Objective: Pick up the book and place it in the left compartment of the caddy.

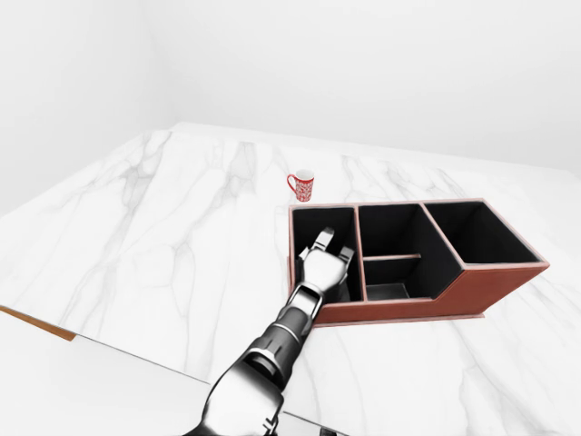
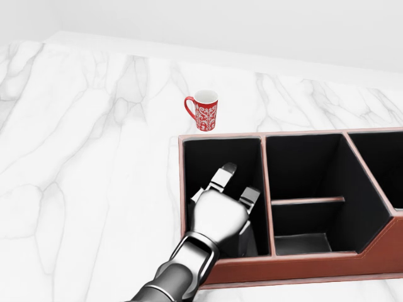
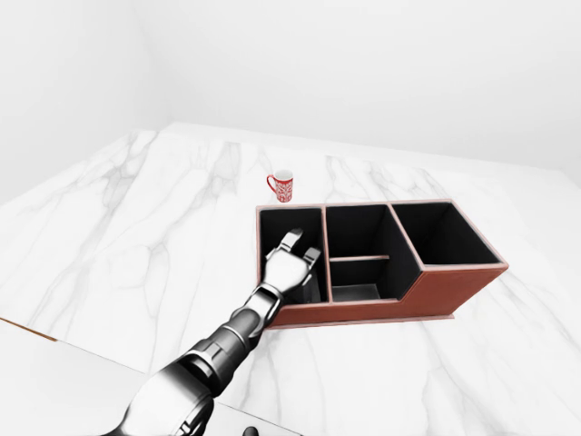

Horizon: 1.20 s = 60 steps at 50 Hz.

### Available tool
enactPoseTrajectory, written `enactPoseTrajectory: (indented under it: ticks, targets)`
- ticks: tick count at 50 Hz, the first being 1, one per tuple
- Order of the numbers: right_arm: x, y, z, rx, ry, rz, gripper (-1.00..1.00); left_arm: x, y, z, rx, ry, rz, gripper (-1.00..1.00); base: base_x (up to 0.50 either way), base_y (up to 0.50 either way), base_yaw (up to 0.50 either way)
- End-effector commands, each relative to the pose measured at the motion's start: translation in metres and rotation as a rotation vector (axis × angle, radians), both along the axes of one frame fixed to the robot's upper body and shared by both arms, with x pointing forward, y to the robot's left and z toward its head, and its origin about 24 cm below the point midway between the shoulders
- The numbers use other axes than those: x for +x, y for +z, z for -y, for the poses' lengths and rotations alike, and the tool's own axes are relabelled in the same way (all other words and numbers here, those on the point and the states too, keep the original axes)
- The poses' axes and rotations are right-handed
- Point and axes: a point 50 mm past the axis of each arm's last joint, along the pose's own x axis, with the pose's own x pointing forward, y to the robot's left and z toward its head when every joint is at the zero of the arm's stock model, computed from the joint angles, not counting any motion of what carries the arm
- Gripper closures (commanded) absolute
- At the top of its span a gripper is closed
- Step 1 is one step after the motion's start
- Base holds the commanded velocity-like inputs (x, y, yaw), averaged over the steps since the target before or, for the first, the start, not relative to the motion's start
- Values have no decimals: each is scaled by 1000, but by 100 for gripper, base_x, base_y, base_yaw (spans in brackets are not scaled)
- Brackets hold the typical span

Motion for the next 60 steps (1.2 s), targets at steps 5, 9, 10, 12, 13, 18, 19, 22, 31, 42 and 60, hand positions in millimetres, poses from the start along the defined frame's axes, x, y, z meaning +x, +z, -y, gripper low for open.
enactPoseTrajectory:
  ticks: [5,9,10,12,13,18,19,22,31,42,60]
  targets:
    - [-1,1,-1,-2,0,0,-100,-33,-16,-26,-122,52,35,-100,0,0,0]
    - [-1,0,0,-3,0,0,-100,-47,-7,-34,-156,65,68,-100,0,0,0]
    - [-1,0,0,-3,0,0,-100,-47,-7,-34,-156,65,68,-100,0,0,1]
    - [-1,-1,0,-2,-1,0,-100,-61,6,-45,-176,81,102,-100,0,0,1]
    - [-1,-1,0,-3,-1,0,-100,-66,14,-48,-185,87,121,-100,0,0,1]
    - [-1,0,0,-5,-1,-1,-100,-91,48,-58,-207,93,187,-100,0,0,1]
    - [-1,0,0,-5,-1,-1,-100,-91,48,-58,-207,93,188,-100,0,0,1]
    - [-1,-1,0,-4,-2,-1,-100,-100,61,-62,-218,96,212,-100,0,0,1]
    - [-2,0,-1,-5,-2,-2,-100,-120,95,-74,-277,93,321,-100,0,0,0]
    - [-1,-1,-1,-4,-3,-4,-100,-152,145,-85,-393,43,522,-100,0,0,0]
    - [-2,-3,2,6,-12,-14,-100,-175,188,-103,-721,-42,674,-100,0,0,0]
